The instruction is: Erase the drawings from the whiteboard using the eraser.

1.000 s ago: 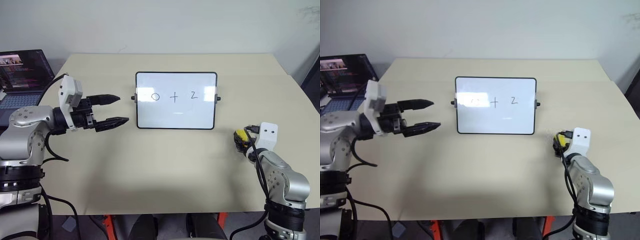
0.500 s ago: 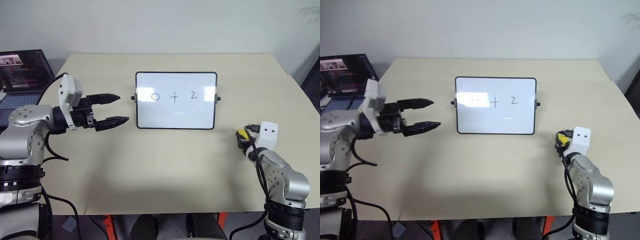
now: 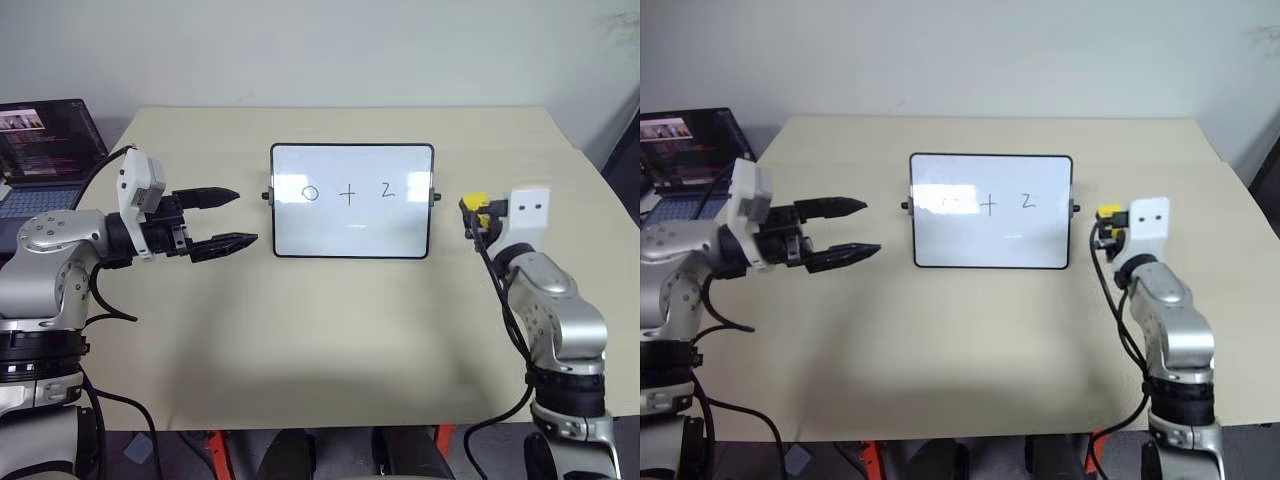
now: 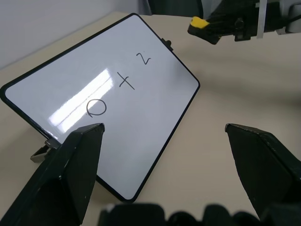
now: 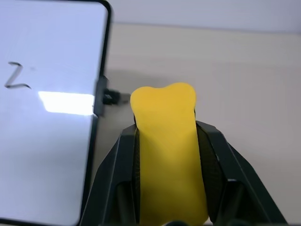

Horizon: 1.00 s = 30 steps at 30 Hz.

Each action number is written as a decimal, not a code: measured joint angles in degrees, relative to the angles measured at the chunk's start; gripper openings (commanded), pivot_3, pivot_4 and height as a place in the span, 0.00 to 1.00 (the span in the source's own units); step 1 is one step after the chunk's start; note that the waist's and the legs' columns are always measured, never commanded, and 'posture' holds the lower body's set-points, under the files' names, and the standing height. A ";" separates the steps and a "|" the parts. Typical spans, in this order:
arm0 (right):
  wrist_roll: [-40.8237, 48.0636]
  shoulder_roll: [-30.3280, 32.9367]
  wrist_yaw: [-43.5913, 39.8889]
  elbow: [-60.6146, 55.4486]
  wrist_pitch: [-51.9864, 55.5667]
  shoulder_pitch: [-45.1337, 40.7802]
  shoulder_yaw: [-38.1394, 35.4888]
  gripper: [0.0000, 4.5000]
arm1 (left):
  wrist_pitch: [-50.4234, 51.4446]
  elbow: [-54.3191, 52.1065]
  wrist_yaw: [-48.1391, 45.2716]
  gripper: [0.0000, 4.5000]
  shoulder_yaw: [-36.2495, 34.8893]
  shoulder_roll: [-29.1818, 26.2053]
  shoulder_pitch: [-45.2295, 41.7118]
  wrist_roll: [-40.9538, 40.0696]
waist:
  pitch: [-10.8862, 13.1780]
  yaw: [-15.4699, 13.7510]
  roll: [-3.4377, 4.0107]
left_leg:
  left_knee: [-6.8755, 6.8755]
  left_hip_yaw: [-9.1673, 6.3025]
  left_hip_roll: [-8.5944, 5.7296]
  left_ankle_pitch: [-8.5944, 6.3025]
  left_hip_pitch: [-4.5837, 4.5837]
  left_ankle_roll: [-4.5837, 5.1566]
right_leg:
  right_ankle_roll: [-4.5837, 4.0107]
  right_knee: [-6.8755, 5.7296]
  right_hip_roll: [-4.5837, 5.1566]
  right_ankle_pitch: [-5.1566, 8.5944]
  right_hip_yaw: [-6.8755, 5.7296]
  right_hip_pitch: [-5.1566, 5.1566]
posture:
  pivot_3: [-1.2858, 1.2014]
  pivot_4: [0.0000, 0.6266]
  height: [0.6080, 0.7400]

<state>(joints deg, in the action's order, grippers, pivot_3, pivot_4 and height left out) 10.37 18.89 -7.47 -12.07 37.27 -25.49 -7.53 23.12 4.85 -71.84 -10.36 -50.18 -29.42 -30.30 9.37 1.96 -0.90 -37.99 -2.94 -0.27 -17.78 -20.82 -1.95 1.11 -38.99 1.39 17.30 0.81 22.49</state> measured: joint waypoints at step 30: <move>-4.65 -8.62 -8.89 35.92 -26.85 -23.15 8.54 0.28 | -3.33 -0.30 2.45 1.00 -0.38 -0.37 2.61 1.91 | -0.01 1.21 -0.01 | -0.13 0.05 0.06 0.14 -0.84 -0.23 | -0.03 -0.14 0.06 -0.04 0.01 0.89 | 0.52 0.24 1.00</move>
<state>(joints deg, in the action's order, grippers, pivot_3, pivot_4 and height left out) 5.73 10.27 -16.37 23.85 10.42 -48.63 1.01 19.79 4.55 -69.39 -10.74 -50.56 -26.81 -28.38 9.36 3.17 -0.92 -38.12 -2.90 -0.21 -17.64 -21.66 -2.18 1.09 -39.13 1.44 17.27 0.82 23.38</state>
